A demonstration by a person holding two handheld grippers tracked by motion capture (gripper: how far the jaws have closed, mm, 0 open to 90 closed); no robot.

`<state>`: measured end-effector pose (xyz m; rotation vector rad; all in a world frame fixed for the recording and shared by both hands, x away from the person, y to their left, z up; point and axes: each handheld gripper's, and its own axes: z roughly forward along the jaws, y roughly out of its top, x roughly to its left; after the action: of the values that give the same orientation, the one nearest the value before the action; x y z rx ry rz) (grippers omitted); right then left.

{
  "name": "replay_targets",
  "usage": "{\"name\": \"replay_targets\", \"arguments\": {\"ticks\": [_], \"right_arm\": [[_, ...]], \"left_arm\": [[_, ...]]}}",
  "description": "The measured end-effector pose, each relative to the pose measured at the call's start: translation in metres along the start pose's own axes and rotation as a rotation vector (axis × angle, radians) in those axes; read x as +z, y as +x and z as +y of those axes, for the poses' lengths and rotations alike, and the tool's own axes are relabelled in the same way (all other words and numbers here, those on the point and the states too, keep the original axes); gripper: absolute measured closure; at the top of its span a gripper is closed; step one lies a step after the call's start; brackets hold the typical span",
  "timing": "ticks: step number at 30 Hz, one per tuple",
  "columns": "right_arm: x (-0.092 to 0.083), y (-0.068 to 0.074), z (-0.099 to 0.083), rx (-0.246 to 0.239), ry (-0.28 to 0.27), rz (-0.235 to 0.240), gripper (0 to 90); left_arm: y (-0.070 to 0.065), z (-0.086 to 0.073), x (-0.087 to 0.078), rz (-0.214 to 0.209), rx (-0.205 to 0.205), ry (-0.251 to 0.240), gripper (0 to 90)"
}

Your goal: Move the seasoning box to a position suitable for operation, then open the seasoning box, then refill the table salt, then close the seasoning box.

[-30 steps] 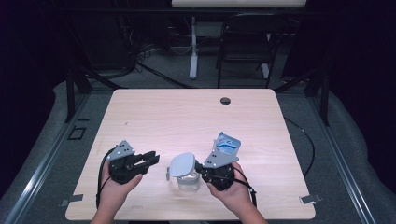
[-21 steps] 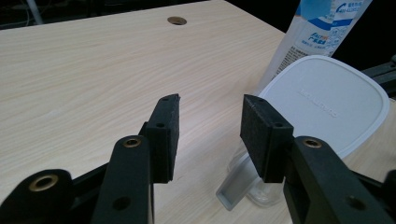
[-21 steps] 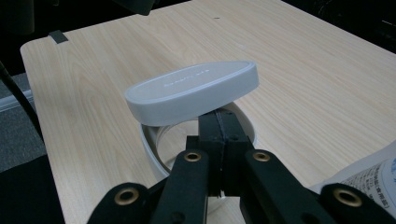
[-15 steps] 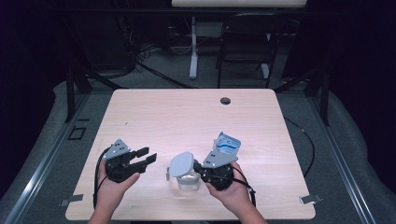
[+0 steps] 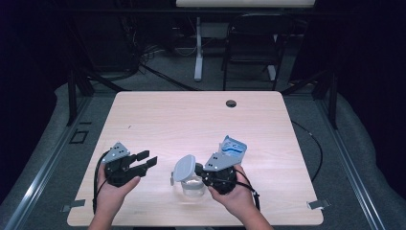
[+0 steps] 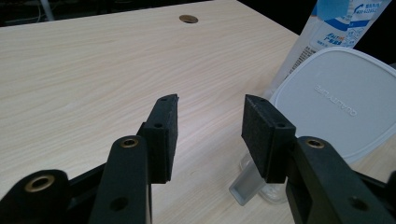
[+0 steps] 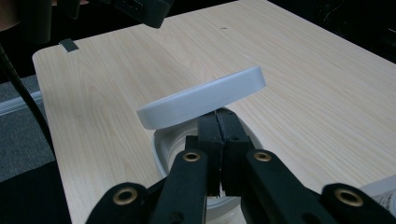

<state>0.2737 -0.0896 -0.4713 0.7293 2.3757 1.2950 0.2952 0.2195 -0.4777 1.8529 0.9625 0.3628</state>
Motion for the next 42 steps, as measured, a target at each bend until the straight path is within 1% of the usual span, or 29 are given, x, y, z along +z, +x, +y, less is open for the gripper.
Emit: {"name": "replay_targets", "arguments": {"ticks": [6, 11, 13, 19, 25, 30, 33, 36, 42], "right_arm": [[0.001, 0.002, 0.005, -0.002, -0.008, 0.004, 89.5], [0.002, 0.006, 0.012, -0.016, -0.016, 0.01, 89.3], [0.003, 0.006, 0.013, -0.016, -0.017, 0.013, 89.2], [0.005, 0.006, 0.016, -0.019, -0.016, 0.012, 89.2], [0.008, 0.008, 0.021, -0.025, -0.023, 0.02, 89.2], [0.01, 0.011, 0.026, -0.037, -0.025, 0.026, 89.1], [0.011, 0.013, 0.028, -0.049, -0.026, 0.024, 89.0], [0.012, 0.014, 0.029, -0.049, -0.025, 0.025, 88.7], [0.013, 0.012, 0.028, -0.048, -0.029, 0.019, 88.2]], "left_arm": [[0.002, -0.001, 0.0, 0.003, -0.007, 0.001, 56.3], [0.002, -0.001, -0.001, -0.001, -0.011, -0.002, 56.1], [0.003, -0.001, -0.001, 0.0, -0.024, -0.008, 55.1], [0.004, -0.002, 0.0, 0.003, -0.016, 0.006, 55.7], [0.008, -0.003, -0.001, 0.008, -0.046, -0.003, 54.1], [0.011, -0.004, -0.002, 0.011, -0.045, 0.002, 53.8], [0.01, -0.004, -0.002, 0.013, -0.051, -0.002, 53.6], [0.011, -0.004, -0.002, 0.009, -0.052, -0.004, 51.8], [0.011, -0.004, 0.001, 0.011, -0.043, 0.009, 52.3]]}}
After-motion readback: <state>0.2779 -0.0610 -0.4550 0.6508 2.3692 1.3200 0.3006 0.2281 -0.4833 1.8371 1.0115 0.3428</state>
